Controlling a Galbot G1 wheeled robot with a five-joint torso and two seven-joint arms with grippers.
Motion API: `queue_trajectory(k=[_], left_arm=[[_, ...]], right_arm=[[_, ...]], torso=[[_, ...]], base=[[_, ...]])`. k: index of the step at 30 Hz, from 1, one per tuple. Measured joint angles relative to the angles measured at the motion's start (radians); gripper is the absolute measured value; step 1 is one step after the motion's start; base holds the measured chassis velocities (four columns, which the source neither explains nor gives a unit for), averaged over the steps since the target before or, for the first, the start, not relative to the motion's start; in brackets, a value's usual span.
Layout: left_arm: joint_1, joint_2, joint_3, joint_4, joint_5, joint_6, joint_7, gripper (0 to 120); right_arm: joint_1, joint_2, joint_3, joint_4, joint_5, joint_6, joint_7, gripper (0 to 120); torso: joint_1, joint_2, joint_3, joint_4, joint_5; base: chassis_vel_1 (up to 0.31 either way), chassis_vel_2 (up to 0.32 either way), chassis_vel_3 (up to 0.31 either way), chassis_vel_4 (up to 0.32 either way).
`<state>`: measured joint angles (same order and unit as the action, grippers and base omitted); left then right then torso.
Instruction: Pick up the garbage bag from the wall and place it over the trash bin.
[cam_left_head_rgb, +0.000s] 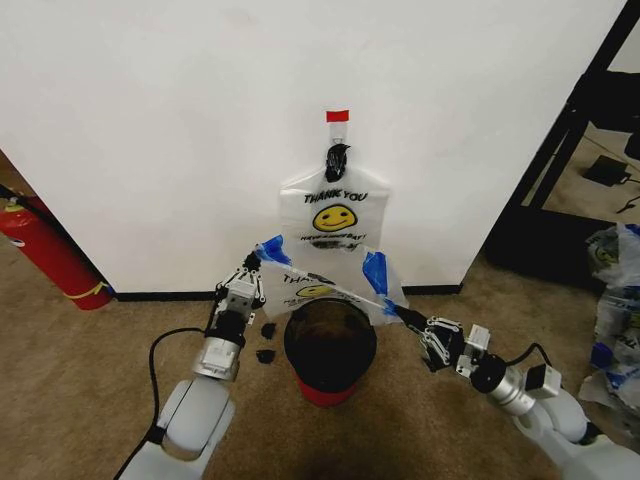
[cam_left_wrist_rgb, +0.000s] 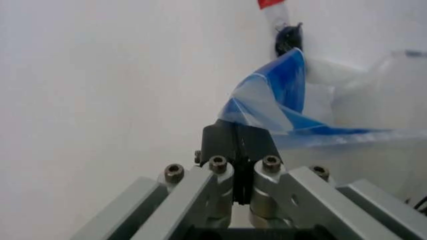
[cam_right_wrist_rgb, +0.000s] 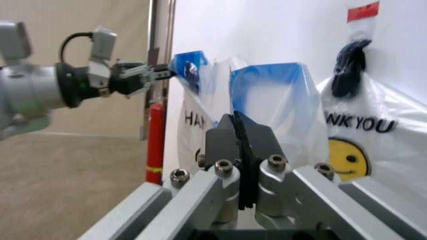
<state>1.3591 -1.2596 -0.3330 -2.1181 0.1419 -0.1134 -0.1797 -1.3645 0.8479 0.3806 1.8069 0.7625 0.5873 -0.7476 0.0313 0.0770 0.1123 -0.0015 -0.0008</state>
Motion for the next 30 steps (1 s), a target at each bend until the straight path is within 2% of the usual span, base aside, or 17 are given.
queue_trajectory(k=[8, 14, 18, 21, 30], left_arm=[[0.069, -0.073, 0.014, -0.044, -0.163, 0.026, -0.033, 0], [0.095, -0.084, 0.019, -0.090, -0.201, 0.076, -0.058, 0], [0.131, -0.087, 0.023, -0.147, -0.202, 0.110, -0.081, 0], [0.191, -0.090, 0.041, -0.220, -0.206, 0.139, -0.099, 0], [0.270, -0.102, 0.064, -0.321, -0.279, 0.138, -0.100, 0]], right_arm=[[0.000, 0.051, -0.055, 0.020, -0.023, 0.015, 0.060, 0], [0.002, 0.068, -0.092, 0.039, -0.011, 0.018, 0.133, 0], [-0.010, 0.074, -0.103, 0.076, 0.015, 0.009, 0.160, 0], [-0.024, 0.077, -0.107, 0.110, 0.033, 0.004, 0.171, 0], [-0.061, 0.084, -0.077, 0.216, 0.068, -0.009, 0.165, 0]], torso=[[0.000, 0.000, 0.000, 0.0000, -0.0002], [0.000, 0.000, 0.000, 0.0001, 0.0001], [0.000, 0.000, 0.000, 0.0001, -0.0001], [0.000, 0.000, 0.000, 0.0001, 0.0000], [0.000, 0.000, 0.000, 0.0001, -0.0001]], base=[[0.000, 0.000, 0.000, 0.000], [0.000, 0.000, 0.000, 0.000], [0.000, 0.000, 0.000, 0.000], [0.000, 0.000, 0.000, 0.000], [0.000, 0.000, 0.000, 0.000]])
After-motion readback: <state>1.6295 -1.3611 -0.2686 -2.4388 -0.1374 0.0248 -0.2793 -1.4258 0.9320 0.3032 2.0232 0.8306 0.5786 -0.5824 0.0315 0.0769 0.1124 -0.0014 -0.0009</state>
